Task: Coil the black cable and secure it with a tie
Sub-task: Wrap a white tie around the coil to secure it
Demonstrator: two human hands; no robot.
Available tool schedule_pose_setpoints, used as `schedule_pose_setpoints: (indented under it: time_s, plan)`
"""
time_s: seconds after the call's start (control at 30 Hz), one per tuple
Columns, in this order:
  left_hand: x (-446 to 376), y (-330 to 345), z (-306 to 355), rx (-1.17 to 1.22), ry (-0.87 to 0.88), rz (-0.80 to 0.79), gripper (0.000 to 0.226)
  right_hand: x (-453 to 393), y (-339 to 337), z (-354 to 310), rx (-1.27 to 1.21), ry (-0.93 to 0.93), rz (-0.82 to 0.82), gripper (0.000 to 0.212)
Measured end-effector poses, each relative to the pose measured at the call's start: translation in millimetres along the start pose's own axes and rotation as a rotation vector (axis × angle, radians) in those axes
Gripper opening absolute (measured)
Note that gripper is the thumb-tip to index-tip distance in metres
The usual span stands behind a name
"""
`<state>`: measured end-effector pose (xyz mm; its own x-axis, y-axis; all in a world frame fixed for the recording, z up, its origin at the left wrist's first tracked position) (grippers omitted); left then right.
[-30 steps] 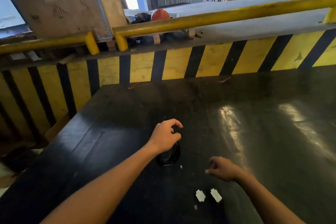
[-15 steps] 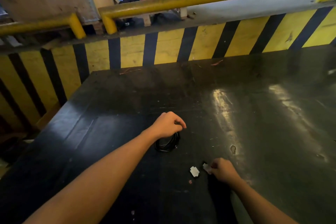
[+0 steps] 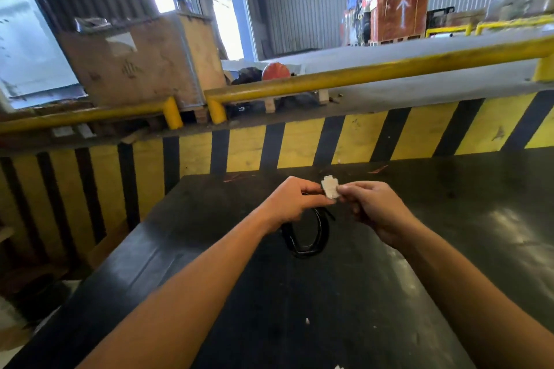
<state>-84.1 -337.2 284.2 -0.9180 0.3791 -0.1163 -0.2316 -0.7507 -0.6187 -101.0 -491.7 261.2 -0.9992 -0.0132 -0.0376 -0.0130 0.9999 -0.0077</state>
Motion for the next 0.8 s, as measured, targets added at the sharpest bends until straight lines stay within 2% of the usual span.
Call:
schedule_pose_setpoints:
  time_s: [0.07, 0.27, 0.47, 0.6, 0.7, 0.8]
  plan:
    - [-2, -6, 11, 0.021, 0.038, 0.017, 0.012, 2, 1, -18, 0.068, -0.048, 0.023, 0.018]
    - [-3, -22, 22, 0.167, 0.064, 0.007, 0.021, 7, 5, -57, 0.310, -0.287, 0.086, 0.016]
    - [0, -45, 34, 0.033, 0.165, -0.059, 0.017, 1, 15, -72, 0.496, -0.320, 0.055, 0.014]
    - [6, -66, 36, -0.005, 0.201, -0.036, 0.019, 7, 33, -86, 0.694, -0.498, 0.104, 0.016]
    - [7, -78, 38, -0.040, 0.255, -0.054, 0.015, 14, 52, -92, 0.799, -0.590, 0.003, 0.026]
    - [9, -86, 38, -0.048, 0.304, -0.083, 0.020, 18, 60, -96, 0.852, -0.623, -0.036, 0.025]
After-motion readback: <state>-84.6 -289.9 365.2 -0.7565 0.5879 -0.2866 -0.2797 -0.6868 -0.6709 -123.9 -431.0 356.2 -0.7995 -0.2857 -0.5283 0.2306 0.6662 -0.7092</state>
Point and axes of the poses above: each hand's wrist, its own x-axis away from the middle knuckle, its own y-axis out of the palm, z = x × y, the point moved 4 cm from there along -x, towards the middle knuckle, and after that the axes turned 1 degree about -x, right-handed, at the moved point
